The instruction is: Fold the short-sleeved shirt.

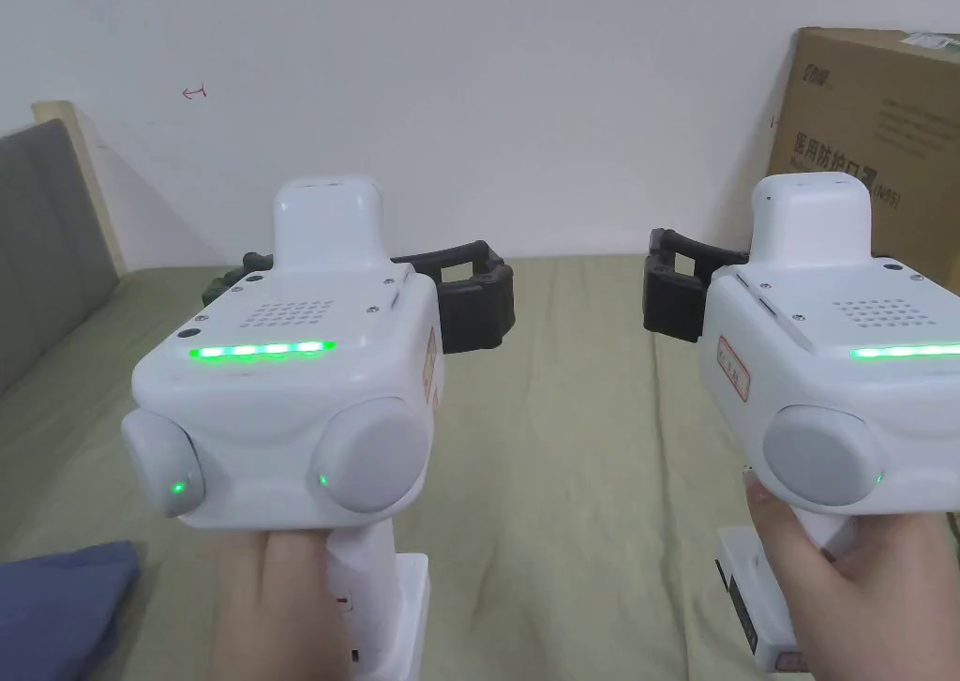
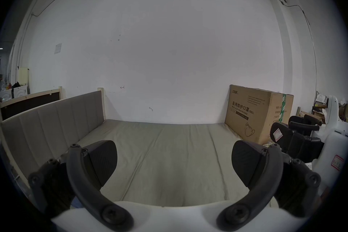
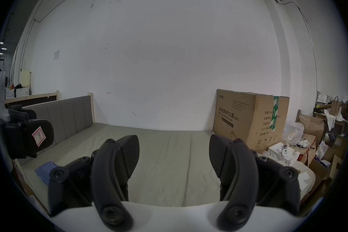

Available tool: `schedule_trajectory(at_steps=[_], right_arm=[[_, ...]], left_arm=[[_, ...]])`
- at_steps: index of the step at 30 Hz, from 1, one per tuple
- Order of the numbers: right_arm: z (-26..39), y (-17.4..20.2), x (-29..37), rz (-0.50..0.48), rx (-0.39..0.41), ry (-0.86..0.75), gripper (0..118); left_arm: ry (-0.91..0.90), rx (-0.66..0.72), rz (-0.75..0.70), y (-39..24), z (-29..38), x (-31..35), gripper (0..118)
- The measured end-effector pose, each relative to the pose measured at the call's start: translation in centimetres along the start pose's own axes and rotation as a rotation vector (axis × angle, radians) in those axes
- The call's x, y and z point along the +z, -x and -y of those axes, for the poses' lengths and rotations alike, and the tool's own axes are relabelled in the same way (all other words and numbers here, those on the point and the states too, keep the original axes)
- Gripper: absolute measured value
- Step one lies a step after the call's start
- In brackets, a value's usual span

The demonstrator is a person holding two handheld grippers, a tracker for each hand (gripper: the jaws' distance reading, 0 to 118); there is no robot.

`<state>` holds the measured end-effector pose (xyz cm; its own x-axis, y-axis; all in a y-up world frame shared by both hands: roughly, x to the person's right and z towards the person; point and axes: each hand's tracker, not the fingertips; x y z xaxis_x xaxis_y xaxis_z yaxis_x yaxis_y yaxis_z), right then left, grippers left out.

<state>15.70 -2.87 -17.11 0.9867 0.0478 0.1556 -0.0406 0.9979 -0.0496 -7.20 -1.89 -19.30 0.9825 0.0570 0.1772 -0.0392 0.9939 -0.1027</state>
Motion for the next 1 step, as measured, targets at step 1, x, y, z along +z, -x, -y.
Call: schedule_trajectory(at_steps=[1], right_arm=[[0.03, -0.01, -0.09, 0.000, 0.000, 0.001, 83]], left_arm=[[0.000, 0.006, 0.002, 0.02, -0.01, 0.01, 118]])
